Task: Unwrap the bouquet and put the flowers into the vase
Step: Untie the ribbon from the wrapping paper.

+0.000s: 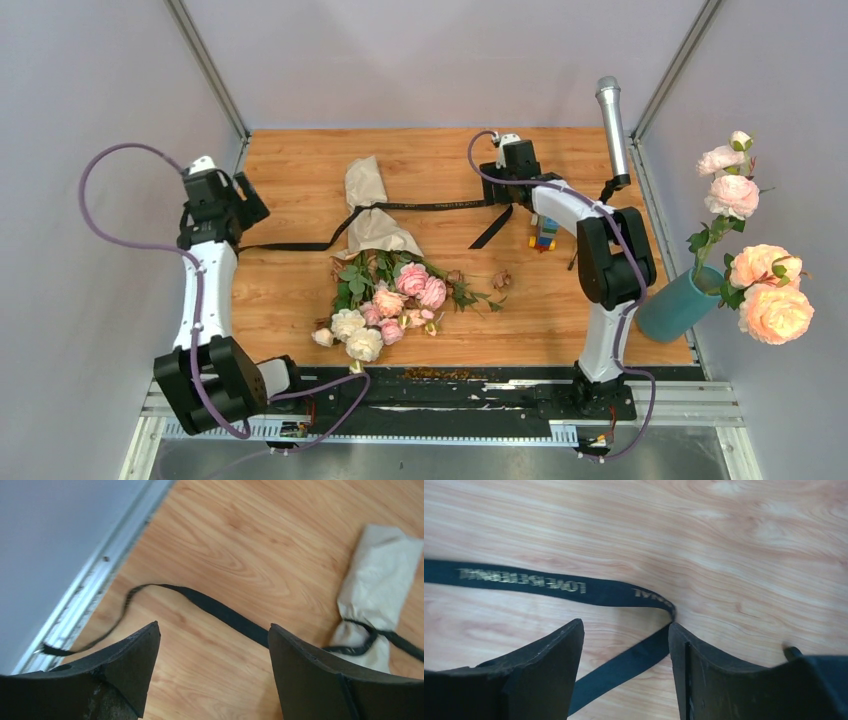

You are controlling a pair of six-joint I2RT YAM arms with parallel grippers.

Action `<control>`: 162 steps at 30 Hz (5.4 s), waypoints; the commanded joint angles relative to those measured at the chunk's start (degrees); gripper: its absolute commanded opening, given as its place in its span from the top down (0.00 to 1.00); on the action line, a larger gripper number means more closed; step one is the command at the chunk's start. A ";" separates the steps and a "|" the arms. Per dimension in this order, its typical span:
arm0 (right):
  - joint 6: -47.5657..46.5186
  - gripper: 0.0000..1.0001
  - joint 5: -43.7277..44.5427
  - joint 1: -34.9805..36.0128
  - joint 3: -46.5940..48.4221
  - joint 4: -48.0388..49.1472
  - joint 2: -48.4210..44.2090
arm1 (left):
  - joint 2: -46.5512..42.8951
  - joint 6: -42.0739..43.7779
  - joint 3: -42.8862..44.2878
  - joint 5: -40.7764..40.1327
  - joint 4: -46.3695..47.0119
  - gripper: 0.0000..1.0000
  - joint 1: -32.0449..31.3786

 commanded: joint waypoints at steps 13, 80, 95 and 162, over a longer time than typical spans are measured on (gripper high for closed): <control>10.86 0.31 -23.51 13.76 -0.33 3.44 -4.46 | 15.68 -4.22 5.53 18.70 7.55 0.15 -29.13; 8.42 0.53 -18.65 21.35 32.38 -1.22 20.80 | 38.67 4.46 11.58 11.57 -4.69 1.00 -36.39; 9.05 0.46 -18.23 21.59 38.38 -1.66 26.45 | 38.88 4.29 11.77 12.65 -4.61 1.00 -36.40; -8.06 0.78 -30.73 22.75 45.28 -3.86 29.83 | 38.96 4.55 13.35 15.49 -5.79 1.00 -31.98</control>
